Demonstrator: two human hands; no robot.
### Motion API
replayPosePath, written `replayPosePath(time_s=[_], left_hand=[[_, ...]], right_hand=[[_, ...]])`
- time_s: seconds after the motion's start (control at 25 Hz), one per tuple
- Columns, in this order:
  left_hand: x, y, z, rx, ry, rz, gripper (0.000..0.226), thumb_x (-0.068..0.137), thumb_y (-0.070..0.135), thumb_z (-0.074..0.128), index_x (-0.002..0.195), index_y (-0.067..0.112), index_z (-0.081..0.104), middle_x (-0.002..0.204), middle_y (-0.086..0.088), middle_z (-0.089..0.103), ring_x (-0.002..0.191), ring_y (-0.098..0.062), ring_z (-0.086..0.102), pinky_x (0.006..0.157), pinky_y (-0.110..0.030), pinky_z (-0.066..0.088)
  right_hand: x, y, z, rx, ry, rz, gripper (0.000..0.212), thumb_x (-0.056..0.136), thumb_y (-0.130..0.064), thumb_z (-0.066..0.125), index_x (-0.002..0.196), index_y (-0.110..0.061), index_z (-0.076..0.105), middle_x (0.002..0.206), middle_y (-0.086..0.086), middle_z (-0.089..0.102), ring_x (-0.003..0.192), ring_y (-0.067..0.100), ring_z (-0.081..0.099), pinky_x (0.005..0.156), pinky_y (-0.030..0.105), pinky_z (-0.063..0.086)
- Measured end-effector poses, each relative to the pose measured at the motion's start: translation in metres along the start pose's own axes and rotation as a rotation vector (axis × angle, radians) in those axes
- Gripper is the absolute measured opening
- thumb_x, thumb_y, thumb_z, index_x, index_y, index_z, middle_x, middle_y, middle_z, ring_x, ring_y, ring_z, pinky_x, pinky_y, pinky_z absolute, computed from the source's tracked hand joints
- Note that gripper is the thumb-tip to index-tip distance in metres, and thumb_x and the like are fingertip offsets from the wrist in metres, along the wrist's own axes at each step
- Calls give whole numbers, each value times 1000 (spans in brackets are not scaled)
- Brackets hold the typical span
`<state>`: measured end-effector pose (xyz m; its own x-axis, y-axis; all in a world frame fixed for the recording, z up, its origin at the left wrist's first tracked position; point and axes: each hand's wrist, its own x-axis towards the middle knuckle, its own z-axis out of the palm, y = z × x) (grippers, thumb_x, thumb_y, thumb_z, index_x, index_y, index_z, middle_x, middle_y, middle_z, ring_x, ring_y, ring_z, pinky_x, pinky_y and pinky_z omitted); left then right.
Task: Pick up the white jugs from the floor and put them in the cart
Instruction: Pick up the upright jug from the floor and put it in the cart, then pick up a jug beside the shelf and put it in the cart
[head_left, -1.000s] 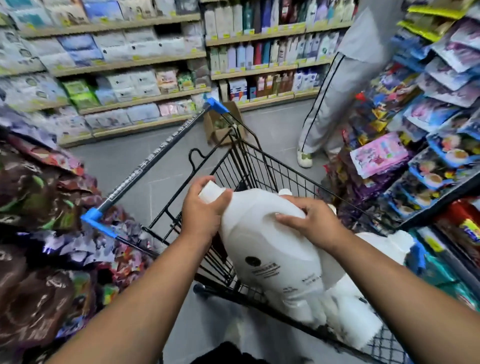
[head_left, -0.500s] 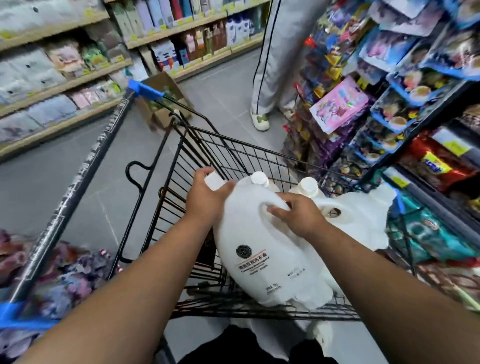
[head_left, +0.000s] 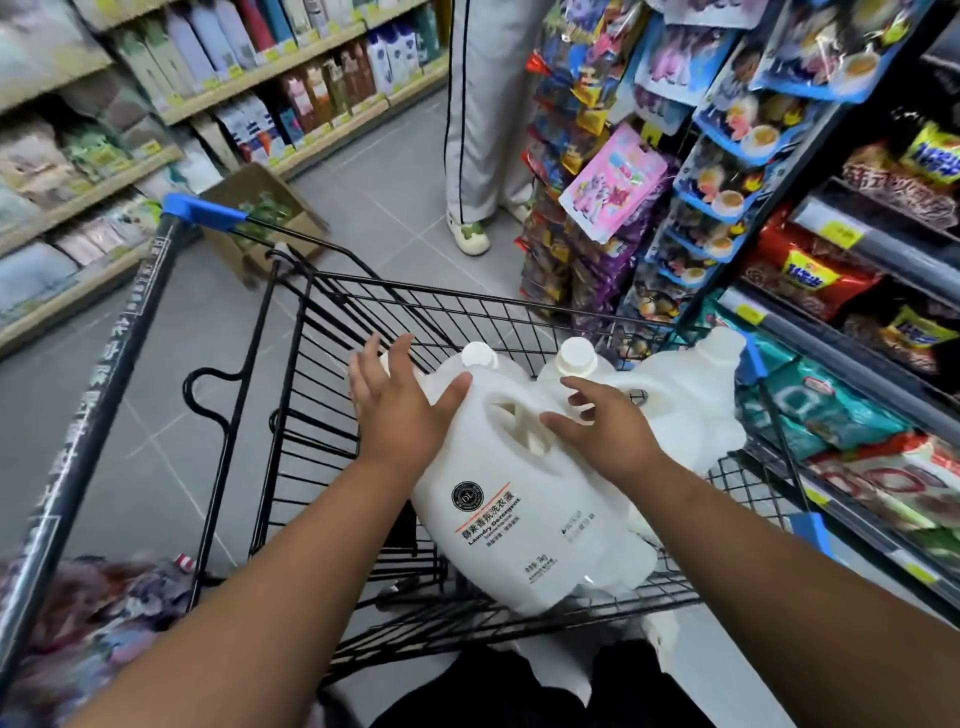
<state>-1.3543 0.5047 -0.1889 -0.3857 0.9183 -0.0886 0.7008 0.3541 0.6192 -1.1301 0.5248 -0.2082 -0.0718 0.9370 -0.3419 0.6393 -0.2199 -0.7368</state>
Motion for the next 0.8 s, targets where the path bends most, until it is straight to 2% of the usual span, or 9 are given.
replayPosePath(time_s=[0.08, 0.16, 0.24, 0.32, 0.4, 0.48, 0.64, 0.72, 0.8], left_hand=[[-4, 6, 2, 38, 29, 98, 78, 82, 62, 61, 145, 24, 35, 160, -10, 14, 149, -31, -1, 119, -48, -3], [-12, 19, 5, 49, 43, 204, 79, 78, 68, 56, 142, 24, 40, 158, -9, 20, 149, -29, 3, 118, -47, -4], [-20, 32, 11, 25, 22, 272, 80, 75, 70, 52, 139, 22, 44, 155, -10, 26, 148, -31, 9, 119, -47, 0], [-32, 50, 18, -5, -13, 323, 75, 78, 65, 58, 137, 21, 46, 151, -12, 31, 146, -32, 18, 120, -51, 10], [-48, 70, 26, -37, -58, 375, 69, 82, 57, 64, 137, 20, 45, 148, -11, 35, 143, -29, 24, 117, -50, 21], [-69, 94, 36, -76, -115, 447, 66, 84, 49, 68, 138, 19, 45, 146, -8, 38, 138, -25, 31, 114, -42, 27], [-121, 156, 64, -151, -250, 595, 58, 85, 39, 71, 135, 22, 48, 134, 3, 43, 126, -16, 43, 96, -19, 30], [-157, 198, 88, -196, -340, 669, 56, 85, 33, 72, 135, 24, 48, 133, 6, 43, 125, -14, 45, 95, -19, 32], [-203, 246, 113, -240, -471, 704, 59, 86, 35, 71, 138, 28, 44, 139, 4, 45, 128, -13, 44, 102, -27, 36]], right_hand=[[-14, 7, -12, 33, 63, 16, 60, 79, -41, 76, 133, -28, 54, 114, -5, 56, 100, 17, 58, 89, 29, 45], [-28, 16, -24, 72, 126, 26, 59, 80, -39, 76, 133, -26, 55, 117, -4, 56, 99, 16, 57, 88, 27, 45], [-42, 25, -36, 84, 169, 17, 59, 81, -36, 76, 134, -23, 55, 122, 0, 55, 97, 12, 54, 79, 17, 38], [-57, 36, -55, 88, 221, 21, 59, 82, -37, 74, 135, -24, 53, 126, 2, 53, 98, 12, 54, 77, 14, 35], [-74, 48, -77, 122, 264, 40, 61, 82, -42, 72, 137, -27, 49, 128, 1, 52, 103, 14, 54, 81, 21, 38], [-94, 63, -103, 157, 300, 46, 64, 83, -47, 70, 140, -30, 46, 130, -1, 51, 109, 16, 54, 83, 28, 41], [-152, 96, -167, 205, 434, 39, 65, 84, -42, 70, 142, -26, 45, 130, -7, 48, 115, 10, 49, 91, 24, 38], [-192, 126, -208, 231, 513, 56, 63, 84, -43, 70, 140, -27, 46, 133, -6, 49, 116, 13, 50, 95, 30, 42], [-242, 163, -252, 247, 612, 74, 62, 81, -44, 72, 136, -28, 50, 130, -2, 51, 113, 16, 54, 97, 37, 46]])
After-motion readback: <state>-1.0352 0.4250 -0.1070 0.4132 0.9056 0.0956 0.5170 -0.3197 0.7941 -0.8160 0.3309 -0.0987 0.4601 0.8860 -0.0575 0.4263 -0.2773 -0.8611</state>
